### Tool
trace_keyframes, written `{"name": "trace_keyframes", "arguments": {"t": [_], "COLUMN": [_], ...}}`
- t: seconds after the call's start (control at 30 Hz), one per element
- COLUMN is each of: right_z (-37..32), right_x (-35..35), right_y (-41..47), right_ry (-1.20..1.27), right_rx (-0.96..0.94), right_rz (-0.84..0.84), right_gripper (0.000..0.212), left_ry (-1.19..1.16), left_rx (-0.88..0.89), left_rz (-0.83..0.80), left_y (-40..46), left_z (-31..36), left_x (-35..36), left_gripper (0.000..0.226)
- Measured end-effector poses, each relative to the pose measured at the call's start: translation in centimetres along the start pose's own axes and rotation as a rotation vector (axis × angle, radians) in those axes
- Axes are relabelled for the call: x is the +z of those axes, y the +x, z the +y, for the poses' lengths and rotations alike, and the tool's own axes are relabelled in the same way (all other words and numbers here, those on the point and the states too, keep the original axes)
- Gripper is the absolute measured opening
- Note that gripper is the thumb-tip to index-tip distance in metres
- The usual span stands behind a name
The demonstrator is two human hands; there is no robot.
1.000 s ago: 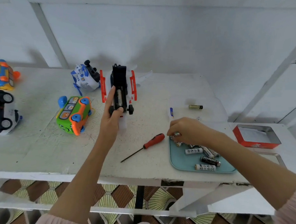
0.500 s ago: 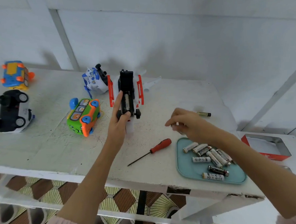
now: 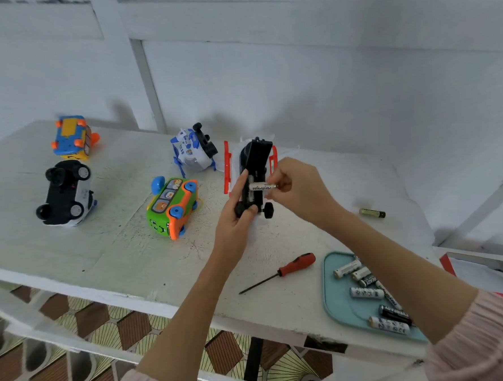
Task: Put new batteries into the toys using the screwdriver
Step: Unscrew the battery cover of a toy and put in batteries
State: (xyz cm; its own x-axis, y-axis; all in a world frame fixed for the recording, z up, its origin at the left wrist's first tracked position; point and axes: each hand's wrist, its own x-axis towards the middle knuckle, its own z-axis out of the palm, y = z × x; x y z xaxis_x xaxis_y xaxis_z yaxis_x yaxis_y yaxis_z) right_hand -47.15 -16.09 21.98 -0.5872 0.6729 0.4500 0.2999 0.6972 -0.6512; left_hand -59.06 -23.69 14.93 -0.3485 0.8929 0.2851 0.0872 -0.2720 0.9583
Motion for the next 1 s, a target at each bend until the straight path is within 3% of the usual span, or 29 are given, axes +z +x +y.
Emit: {"name": "trace_keyframes", "arguments": {"t": [0.07, 0.17, 0.4, 0.63, 1.0], "right_z": [0.0, 0.3, 0.5, 0.5, -0.2], "right_x": [0.4, 0.4, -0.4, -0.7, -0.2], "right_y": [0.2, 0.2, 0.1, -0.1, -0.1], "right_ry": [-0.143, -0.242, -0.110, -0.128, -0.191], "right_rx": [-0.101, -0.155, -0.073, -0.054, -0.088], "right_rz": [-0.029, -0.103, -0.250, -0.350, -0.307], "right_gripper": [0.020, 0.008, 0.008, 0.017, 0.016], "left_ry": [0.025, 0.066, 0.060, 0.092, 0.094], "left_rx": [-0.003, -0.005, 0.014, 0.013, -0.012], "left_rz": [-0.010, -0.018, -0.018, -0.075, -0.067], "left_y": [0.0, 0.0, 0.1, 0.0, -0.1], "left_z": [-0.1, -0.3, -0.3, -0.6, -0.5], "left_x": [0.1, 0.2, 0.2, 0.2, 0.0], "left_gripper": [0.063, 0.063, 0.063, 0.064, 0.062]}}
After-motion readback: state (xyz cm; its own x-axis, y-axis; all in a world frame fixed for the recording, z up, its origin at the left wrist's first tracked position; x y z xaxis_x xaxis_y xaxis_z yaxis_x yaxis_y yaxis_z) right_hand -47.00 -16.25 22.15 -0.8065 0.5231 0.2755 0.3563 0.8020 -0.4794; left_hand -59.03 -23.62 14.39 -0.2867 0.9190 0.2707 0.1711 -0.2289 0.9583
